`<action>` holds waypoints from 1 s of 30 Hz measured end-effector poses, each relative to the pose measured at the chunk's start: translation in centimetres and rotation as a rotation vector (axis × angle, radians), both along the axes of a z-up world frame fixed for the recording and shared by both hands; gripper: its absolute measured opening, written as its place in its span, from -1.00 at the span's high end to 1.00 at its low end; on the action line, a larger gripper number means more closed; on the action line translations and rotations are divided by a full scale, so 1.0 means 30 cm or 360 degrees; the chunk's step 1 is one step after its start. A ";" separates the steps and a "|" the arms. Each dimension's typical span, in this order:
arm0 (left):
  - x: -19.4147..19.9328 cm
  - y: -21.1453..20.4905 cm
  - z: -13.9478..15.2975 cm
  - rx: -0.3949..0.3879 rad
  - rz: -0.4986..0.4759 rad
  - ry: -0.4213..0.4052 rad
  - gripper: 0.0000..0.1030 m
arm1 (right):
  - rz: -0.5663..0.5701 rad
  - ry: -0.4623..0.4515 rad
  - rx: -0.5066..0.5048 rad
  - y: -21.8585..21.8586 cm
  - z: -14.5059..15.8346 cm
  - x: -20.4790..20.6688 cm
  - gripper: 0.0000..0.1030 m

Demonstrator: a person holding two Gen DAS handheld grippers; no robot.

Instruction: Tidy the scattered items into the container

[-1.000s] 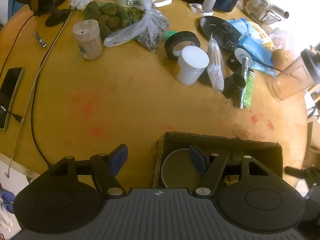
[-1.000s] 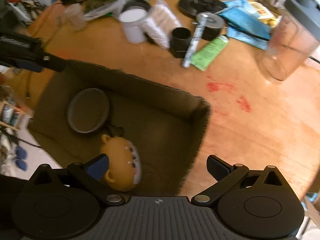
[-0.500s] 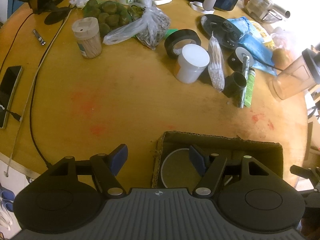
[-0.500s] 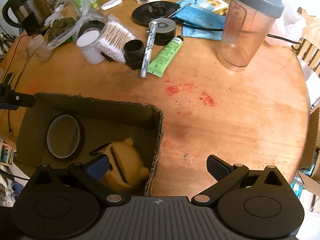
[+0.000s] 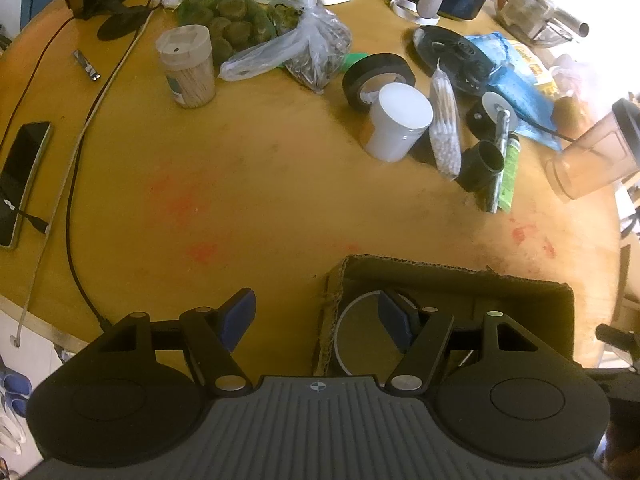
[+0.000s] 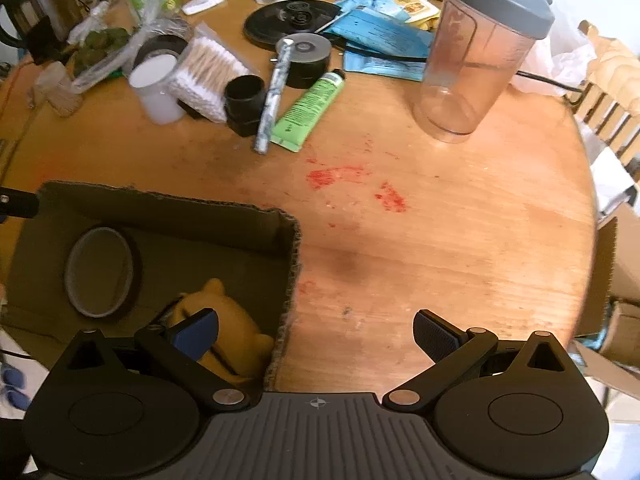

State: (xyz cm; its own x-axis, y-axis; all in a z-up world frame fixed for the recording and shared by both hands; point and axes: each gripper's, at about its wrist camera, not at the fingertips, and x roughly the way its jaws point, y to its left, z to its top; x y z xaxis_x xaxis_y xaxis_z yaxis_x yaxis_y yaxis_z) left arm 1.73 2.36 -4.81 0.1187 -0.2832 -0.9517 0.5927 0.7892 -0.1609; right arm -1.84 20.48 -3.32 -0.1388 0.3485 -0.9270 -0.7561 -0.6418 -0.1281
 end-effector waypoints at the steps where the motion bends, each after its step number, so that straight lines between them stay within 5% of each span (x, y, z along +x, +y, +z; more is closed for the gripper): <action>1: 0.000 -0.001 -0.001 0.0001 -0.0004 0.0002 -0.31 | 0.0000 -0.0032 0.0026 0.000 -0.006 -0.004 -1.00; 9: 0.009 0.002 -0.005 0.0001 -0.0044 0.0012 -0.31 | 0.0111 -0.0348 0.0178 -0.020 -0.042 -0.059 -1.00; 18: 0.021 0.004 -0.006 -0.0003 -0.0076 0.0020 -0.31 | 0.0087 -0.0535 0.0052 -0.025 -0.057 -0.073 -1.00; 25: 0.057 0.008 -0.008 -0.0018 -0.0138 0.0025 -0.31 | 0.0004 -0.0257 0.0051 -0.039 0.027 -0.059 -1.00; 30: 0.084 0.023 -0.007 -0.0024 -0.0161 0.0024 -0.31 | 0.0081 -0.0132 -0.0039 -0.044 -0.002 -0.117 -1.00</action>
